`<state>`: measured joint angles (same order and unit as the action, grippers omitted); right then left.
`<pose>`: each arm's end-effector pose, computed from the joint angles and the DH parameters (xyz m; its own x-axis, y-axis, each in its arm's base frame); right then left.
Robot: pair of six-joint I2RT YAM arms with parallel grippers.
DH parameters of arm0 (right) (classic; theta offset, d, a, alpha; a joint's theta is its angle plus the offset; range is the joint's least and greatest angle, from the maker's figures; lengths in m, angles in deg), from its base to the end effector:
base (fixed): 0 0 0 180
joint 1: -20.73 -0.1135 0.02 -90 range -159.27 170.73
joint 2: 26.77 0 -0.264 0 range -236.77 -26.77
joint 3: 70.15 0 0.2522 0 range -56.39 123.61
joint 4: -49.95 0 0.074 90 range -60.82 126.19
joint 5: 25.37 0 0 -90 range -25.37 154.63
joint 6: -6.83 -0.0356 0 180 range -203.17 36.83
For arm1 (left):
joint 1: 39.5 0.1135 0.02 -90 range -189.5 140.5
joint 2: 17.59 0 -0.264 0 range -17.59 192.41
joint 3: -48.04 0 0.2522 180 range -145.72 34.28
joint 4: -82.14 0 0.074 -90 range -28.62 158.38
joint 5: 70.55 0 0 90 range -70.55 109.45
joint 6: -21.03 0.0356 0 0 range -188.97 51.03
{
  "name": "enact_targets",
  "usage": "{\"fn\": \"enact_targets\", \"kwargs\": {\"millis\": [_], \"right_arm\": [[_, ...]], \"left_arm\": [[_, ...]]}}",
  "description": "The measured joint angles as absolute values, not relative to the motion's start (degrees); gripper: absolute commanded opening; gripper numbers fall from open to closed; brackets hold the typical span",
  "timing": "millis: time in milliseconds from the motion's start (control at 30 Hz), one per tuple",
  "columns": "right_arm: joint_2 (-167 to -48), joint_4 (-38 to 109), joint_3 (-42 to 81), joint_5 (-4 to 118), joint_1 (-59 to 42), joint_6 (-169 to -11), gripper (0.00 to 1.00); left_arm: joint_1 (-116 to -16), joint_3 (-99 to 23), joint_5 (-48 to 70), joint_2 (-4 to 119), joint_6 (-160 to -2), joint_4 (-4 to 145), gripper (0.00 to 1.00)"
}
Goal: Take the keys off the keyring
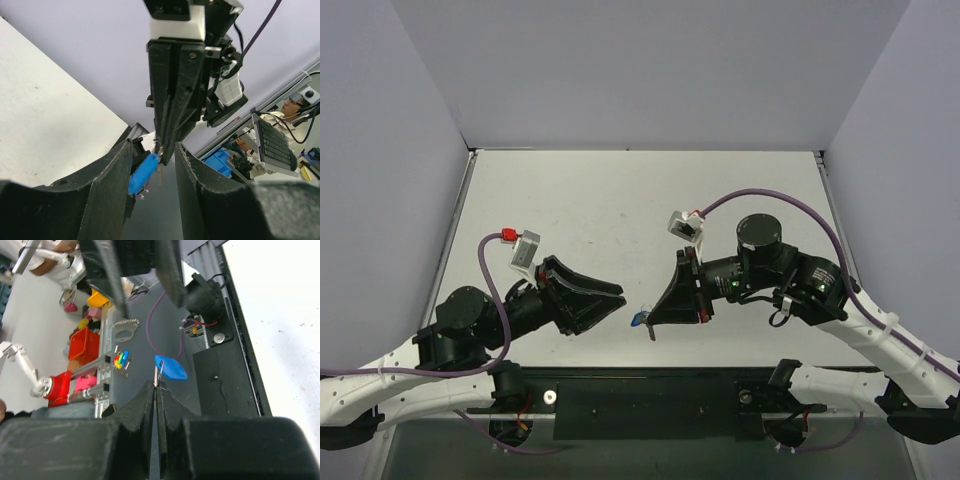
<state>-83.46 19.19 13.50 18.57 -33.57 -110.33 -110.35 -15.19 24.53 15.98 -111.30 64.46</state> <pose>0.0949 0.1760 0.4419 -0.4830 -0.1294 -0.8660 -0.8568 -0.1343 0.4979 0.0444 -0.1182 0.4070 -0.5642 -0.4201 -0.7108 0.7205 0.1700 -0.6723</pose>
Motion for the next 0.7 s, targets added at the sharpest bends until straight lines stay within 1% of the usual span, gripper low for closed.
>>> {"fn": "enact_targets", "kwargs": {"millis": [100, 300, 700], "right_arm": [[-85.5, 16.2, 17.7, 15.8, -33.6, -108.1, 0.0], [-88.8, 10.1, 23.4, 12.4, -33.6, -103.8, 0.0], [-93.0, 4.6, 26.5, 11.2, -33.6, -99.6, 0.0]], "left_arm": [[-110.3, -15.2, 24.5, 16.1, -111.3, 64.3, 0.45], [-110.3, -14.4, 24.6, 16.1, -111.3, 65.5, 0.44], [-110.3, -12.6, 23.5, 17.2, -111.7, 68.7, 0.41]]}}
